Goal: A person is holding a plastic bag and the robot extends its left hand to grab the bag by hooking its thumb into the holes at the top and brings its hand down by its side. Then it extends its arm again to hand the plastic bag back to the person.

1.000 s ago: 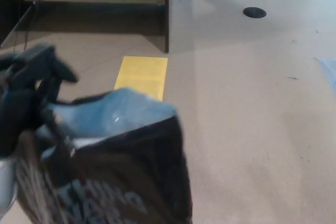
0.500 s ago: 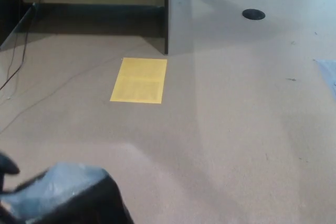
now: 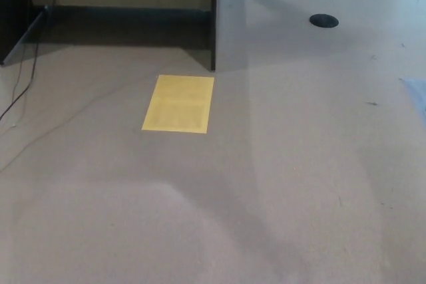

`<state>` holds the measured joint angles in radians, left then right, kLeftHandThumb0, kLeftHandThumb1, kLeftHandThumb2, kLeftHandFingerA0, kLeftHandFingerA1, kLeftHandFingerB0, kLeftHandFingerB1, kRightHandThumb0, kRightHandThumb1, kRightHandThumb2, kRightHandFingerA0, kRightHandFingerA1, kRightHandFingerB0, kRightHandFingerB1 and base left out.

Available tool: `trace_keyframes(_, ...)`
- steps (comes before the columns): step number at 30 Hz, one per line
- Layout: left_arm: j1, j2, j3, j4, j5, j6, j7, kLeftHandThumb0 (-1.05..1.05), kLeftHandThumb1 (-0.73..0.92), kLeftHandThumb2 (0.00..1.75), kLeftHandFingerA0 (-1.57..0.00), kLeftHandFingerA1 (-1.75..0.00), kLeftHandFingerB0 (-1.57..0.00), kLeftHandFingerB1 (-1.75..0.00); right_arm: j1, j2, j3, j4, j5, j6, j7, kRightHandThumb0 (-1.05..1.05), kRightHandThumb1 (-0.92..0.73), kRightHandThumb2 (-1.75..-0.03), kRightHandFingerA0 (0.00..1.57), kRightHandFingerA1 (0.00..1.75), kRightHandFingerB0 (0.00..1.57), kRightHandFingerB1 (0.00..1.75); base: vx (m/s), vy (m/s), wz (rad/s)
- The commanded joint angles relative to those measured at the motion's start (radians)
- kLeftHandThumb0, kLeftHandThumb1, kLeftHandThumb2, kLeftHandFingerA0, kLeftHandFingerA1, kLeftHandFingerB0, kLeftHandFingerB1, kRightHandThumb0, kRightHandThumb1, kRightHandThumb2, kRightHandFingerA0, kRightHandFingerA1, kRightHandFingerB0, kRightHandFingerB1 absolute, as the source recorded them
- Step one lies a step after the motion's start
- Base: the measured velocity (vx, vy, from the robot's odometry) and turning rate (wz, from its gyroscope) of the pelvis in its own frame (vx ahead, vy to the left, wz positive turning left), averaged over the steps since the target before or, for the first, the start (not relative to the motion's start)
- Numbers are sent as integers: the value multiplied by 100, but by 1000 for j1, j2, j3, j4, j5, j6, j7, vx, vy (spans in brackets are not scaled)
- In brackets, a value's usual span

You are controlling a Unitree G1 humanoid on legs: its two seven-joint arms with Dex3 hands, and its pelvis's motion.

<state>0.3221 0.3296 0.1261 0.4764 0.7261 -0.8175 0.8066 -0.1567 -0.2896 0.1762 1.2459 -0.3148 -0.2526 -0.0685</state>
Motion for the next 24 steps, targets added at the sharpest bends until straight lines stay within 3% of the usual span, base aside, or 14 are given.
trace_keyframes(1,-102,91,-68,282,101,-12,230,0,76,71,-87,-167,-79,-137,1,-13,-10,2,7,4,-3,-32,-67,-61,77,46,58,40,0,0,0)
trace_keyframes(3,-145,105,-78,354,86,14,236,0,74,68,-82,-166,-75,-140,-1,-11,-9,4,5,1,-6,-32,-67,-61,76,47,58,40,0,0,0)
trace_keyframes(4,-189,112,-86,405,81,41,245,0,69,77,-80,-168,-72,-142,0,-11,-6,3,3,1,-7,-32,-67,-61,76,48,58,40,0,0,0)
trace_keyframes(5,-227,120,-99,449,87,63,271,4,54,94,-118,-139,-91,-119,0,-10,-6,3,3,2,-7,-32,-67,-61,76,49,58,40,0,0,0)
trace_keyframes(7,-266,124,-115,500,83,74,288,5,56,92,-120,-141,-90,-120,3,-10,-6,2,3,-4,-9,-32,-67,-60,74,47,58,40,0,0,0)
trace_keyframes(8,-284,125,-121,525,76,76,289,3,69,74,-84,-175,-74,-144,5,-9,-8,2,6,-5,-9,-32,-67,-59,73,47,59,39,0,0,0)
trace_keyframes(11,-326,117,-137,581,38,65,271,0,70,77,-89,-173,-71,-143,5,-8,-9,1,7,-2,-3,-32,-67,-61,73,47,58,40,0,0,0)
trace_keyframes(12,-336,113,-148,591,39,62,279,-1,68,78,-93,-168,-84,-134,4,-6,-10,0,8,-1,-5,-32,-67,-61,75,50,59,40,0,0,0)
trace_keyframes(16,-339,88,-191,574,36,67,275,0,71,75,-86,-168,-78,-137,2,-6,-8,-5,5,-2,-4,-32,-67,-60,73,46,58,40,0,0,0)
trace_keyframes(24,-340,65,-300,529,73,57,370,0,72,76,-87,-169,-73,-141,5,-11,-6,-4,4,-18,5,-32,-67,-60,71,46,59,41,0,0,0)
